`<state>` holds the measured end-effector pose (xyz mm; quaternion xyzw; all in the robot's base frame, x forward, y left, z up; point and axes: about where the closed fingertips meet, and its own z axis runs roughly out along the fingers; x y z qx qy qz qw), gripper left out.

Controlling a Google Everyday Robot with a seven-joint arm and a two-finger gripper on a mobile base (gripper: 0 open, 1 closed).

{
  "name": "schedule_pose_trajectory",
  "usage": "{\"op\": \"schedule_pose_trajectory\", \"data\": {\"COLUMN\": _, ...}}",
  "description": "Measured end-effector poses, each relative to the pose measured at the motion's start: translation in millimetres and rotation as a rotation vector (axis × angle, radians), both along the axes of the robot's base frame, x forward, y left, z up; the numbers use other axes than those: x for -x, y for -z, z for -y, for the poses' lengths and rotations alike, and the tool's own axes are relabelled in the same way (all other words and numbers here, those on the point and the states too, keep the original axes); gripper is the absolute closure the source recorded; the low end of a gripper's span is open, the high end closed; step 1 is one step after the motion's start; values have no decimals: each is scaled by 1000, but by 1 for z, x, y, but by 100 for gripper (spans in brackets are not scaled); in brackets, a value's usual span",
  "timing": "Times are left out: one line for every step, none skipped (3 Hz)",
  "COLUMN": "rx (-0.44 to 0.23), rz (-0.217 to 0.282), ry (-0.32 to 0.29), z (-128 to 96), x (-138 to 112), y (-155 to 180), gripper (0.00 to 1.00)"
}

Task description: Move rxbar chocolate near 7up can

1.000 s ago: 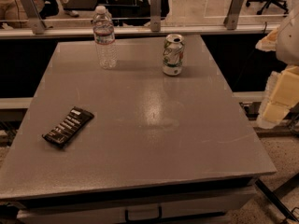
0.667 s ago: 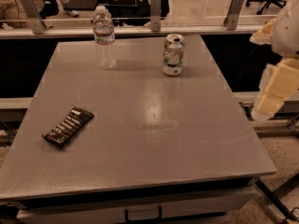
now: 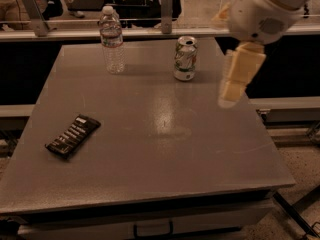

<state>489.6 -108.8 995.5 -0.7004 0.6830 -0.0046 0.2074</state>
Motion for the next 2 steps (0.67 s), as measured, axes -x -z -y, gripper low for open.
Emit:
{"op": "schedule_pose_trajectory", "data": {"rx": 3, "rz": 5, "ry": -89, "z": -35, "x": -4, "y": 0, "gripper": 0}}
{"op": "schedule_pose_trajectory", "data": {"rx": 46, "rz": -4, "ry": -242, "z": -92, "x": -1, "y": 16, "gripper": 0}}
